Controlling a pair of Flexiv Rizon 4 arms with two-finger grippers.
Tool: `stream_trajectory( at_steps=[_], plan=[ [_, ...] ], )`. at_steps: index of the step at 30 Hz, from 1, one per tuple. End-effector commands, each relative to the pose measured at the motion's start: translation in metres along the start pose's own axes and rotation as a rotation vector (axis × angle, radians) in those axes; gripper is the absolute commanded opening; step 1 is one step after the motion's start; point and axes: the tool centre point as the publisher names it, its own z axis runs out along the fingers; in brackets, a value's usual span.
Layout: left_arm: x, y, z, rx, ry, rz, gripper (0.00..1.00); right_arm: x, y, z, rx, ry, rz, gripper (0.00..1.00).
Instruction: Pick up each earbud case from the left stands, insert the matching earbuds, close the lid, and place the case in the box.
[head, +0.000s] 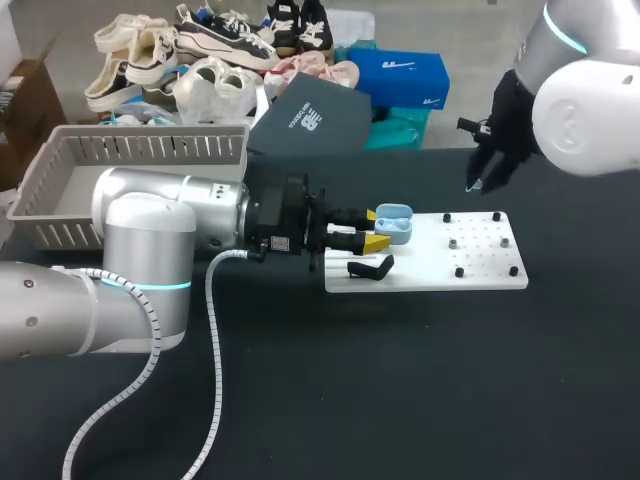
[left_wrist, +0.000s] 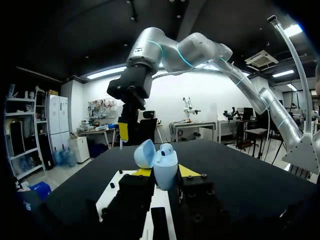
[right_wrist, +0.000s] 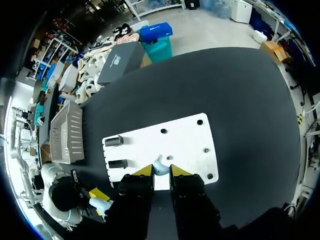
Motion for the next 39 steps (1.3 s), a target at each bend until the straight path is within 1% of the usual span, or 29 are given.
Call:
stream_trajectory(
  at_steps=[1,3,5,8,11,18,21,22,29,39],
  plan=[
    [0.001,0.0,0.0,-0.002,-0.001,0.001,0.0,0.031,0.013,-0.051,0.009,0.011,-0.05,0.0],
    [0.001,0.0,0.0,-0.002,-0.001,0.001,0.0,0.038,0.02,-0.059,0.008,0.022,-0.083,0.0],
    [0.001,0.0,0.0,-0.002,-0.001,0.001,0.0,0.046,0.029,-0.066,0.005,0.052,-0.124,0.0],
    [0.001,0.0,0.0,-0.002,-0.001,0.001,0.0,0.057,0.04,-0.071,0.005,0.081,-0.179,0.0],
    [0.001,0.0,0.0,-0.002,-0.001,0.001,0.0,0.063,0.049,-0.07,0.009,0.103,-0.221,0.0],
    [0.001,0.0,0.0,-0.002,-0.001,0.001,0.0,0.077,0.073,-0.058,0.03,0.145,-0.324,0.0],
    [0.001,0.0,0.0,-0.002,-0.001,0.001,0.0,0.077,0.075,-0.057,0.031,0.147,-0.331,0.0],
    [0.001,0.0,0.0,-0.002,-0.001,0.001,0.0,0.081,0.083,-0.053,0.034,0.155,-0.351,0.0],
    [0.001,0.0,0.0,-0.002,-0.001,0.001,0.0,0.093,0.1,-0.046,0.043,0.173,-0.383,0.0],
    [0.001,0.0,0.0,-0.002,-0.001,0.001,0.0,0.101,0.105,-0.034,0.088,0.179,-0.393,0.0]
  ],
)
